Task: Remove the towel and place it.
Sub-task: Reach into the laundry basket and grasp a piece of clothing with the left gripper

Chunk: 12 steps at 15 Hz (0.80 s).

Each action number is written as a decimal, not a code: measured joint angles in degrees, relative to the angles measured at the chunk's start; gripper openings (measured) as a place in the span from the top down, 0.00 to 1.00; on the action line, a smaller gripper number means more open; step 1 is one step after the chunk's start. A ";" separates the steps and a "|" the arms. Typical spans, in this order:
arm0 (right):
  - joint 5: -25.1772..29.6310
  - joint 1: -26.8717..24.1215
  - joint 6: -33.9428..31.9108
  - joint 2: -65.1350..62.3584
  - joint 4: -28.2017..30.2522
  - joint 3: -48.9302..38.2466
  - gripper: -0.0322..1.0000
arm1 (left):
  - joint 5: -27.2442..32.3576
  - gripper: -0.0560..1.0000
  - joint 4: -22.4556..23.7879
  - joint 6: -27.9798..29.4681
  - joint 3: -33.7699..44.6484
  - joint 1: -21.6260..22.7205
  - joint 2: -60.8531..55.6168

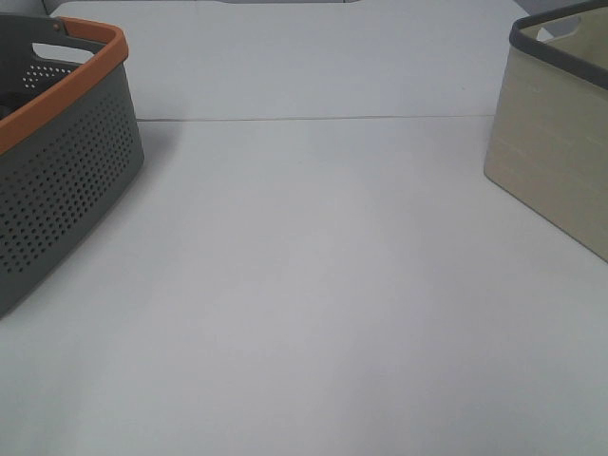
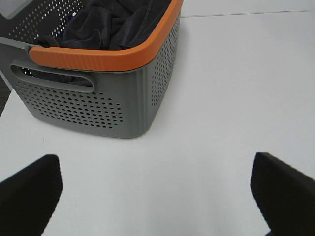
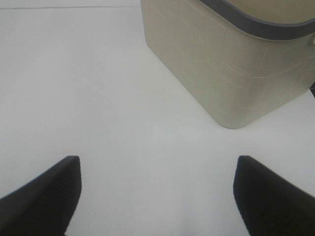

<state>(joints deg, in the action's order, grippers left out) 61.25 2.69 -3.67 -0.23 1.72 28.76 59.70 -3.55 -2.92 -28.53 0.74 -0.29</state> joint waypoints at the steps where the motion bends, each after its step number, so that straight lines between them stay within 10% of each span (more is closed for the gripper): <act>1: 0.00 0.00 0.00 0.00 0.00 0.00 0.24 | 0.00 0.02 0.00 0.00 0.00 0.00 0.00; 12: 0.00 0.00 0.00 0.00 0.00 0.00 0.24 | 0.00 0.02 0.00 0.00 0.00 0.00 0.00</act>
<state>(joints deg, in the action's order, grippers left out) 61.25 2.69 -3.67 -0.23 1.72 28.76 59.70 -3.55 -2.92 -28.53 0.74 -0.29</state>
